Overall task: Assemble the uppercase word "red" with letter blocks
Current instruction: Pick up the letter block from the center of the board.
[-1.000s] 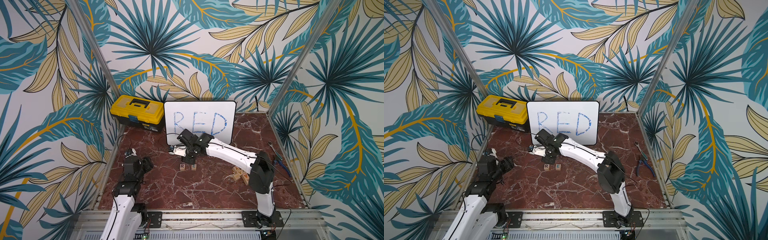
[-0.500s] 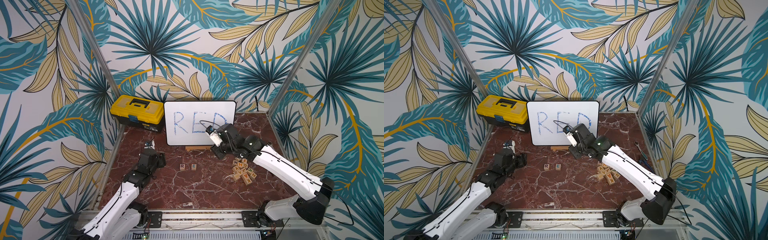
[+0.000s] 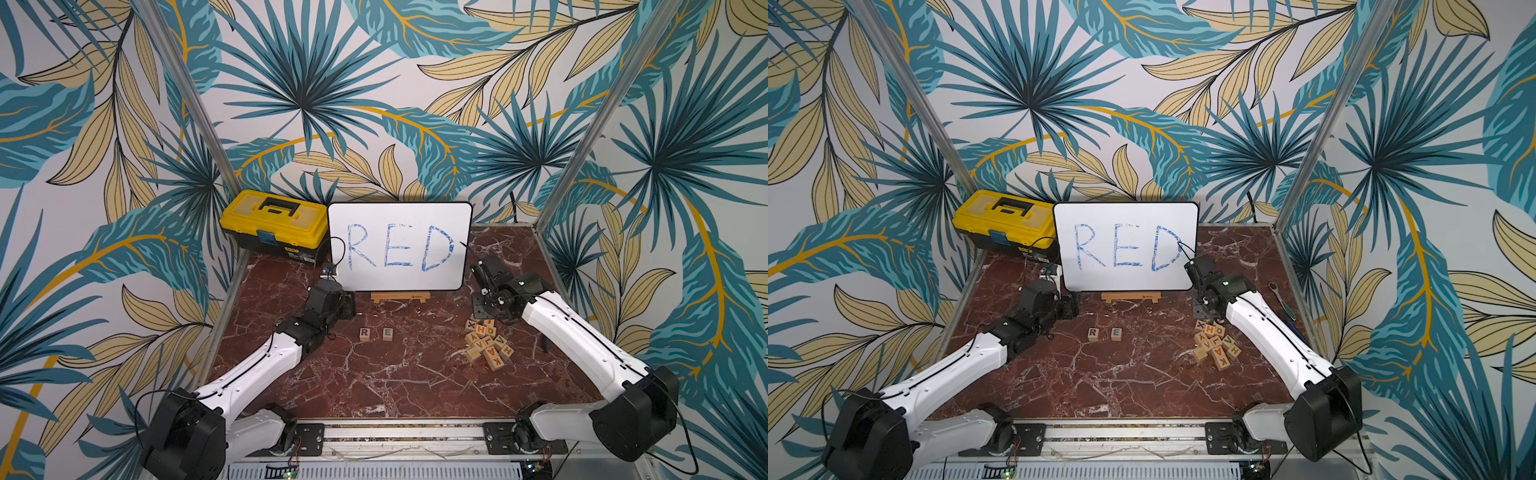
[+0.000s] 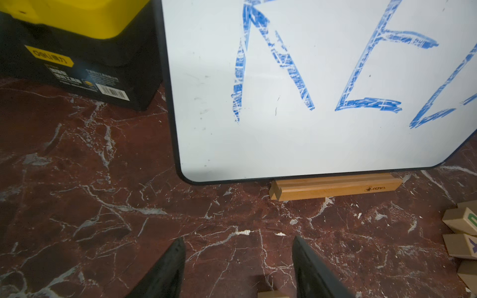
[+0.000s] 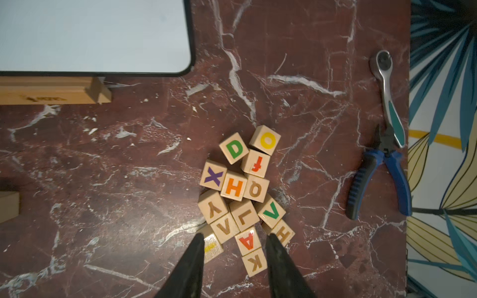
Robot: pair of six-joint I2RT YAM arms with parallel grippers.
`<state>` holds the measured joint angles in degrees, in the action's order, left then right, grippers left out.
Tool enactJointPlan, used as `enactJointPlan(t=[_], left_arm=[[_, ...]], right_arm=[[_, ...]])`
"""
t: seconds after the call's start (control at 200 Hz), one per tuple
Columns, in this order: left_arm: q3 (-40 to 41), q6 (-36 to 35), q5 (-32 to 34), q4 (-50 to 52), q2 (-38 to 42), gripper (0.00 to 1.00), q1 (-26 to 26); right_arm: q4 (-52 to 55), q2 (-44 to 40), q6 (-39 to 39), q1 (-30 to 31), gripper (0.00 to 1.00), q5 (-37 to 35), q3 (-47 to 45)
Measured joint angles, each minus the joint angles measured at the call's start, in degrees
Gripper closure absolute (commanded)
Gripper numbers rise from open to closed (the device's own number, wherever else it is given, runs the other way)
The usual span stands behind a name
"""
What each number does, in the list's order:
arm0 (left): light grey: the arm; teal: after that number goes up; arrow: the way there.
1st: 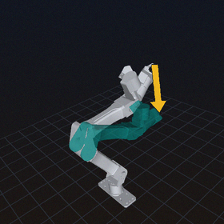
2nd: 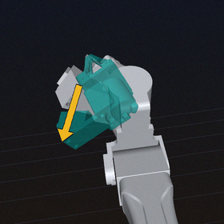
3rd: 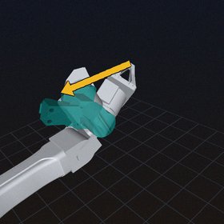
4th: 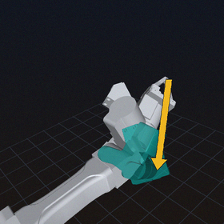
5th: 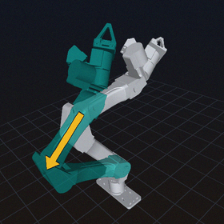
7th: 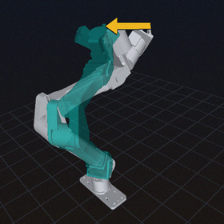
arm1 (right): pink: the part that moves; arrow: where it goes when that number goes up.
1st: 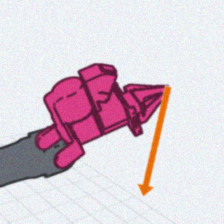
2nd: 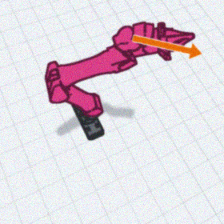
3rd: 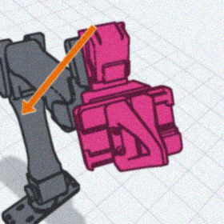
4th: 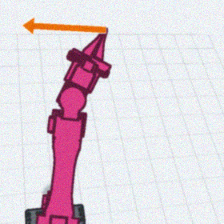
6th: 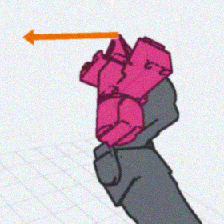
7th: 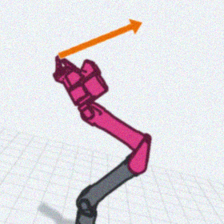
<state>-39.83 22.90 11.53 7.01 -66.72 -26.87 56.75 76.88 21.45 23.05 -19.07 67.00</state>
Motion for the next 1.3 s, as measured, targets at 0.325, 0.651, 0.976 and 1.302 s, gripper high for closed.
enactJointPlan(t=[0.325,0.651,0.976,1.302], left_arm=[[-0.52,0.22,-0.20,-0.83,-1.09,0.33,0.00],[-0.31,1.18,1.25,-0.85,2.21,0.33,0.00],[1.64,1.62,3.54,-1.25,4.35,0.33,-0.04],[2.54,1.57,5.38,-1.29,6.40,0.33,-0.04]], right_arm=[[-7.26,8.83,-3.17,-3.34,0.60,1.46,-3.91],[-15.76,17.49,-10.73,-7.93,0.63,4.57,-3.28],[-16.87,23.65,-13.81,-8.55,0.64,4.79,-0.37],[-17.75,23.52,-14.47,-8.55,0.63,5.07,-0.83]])
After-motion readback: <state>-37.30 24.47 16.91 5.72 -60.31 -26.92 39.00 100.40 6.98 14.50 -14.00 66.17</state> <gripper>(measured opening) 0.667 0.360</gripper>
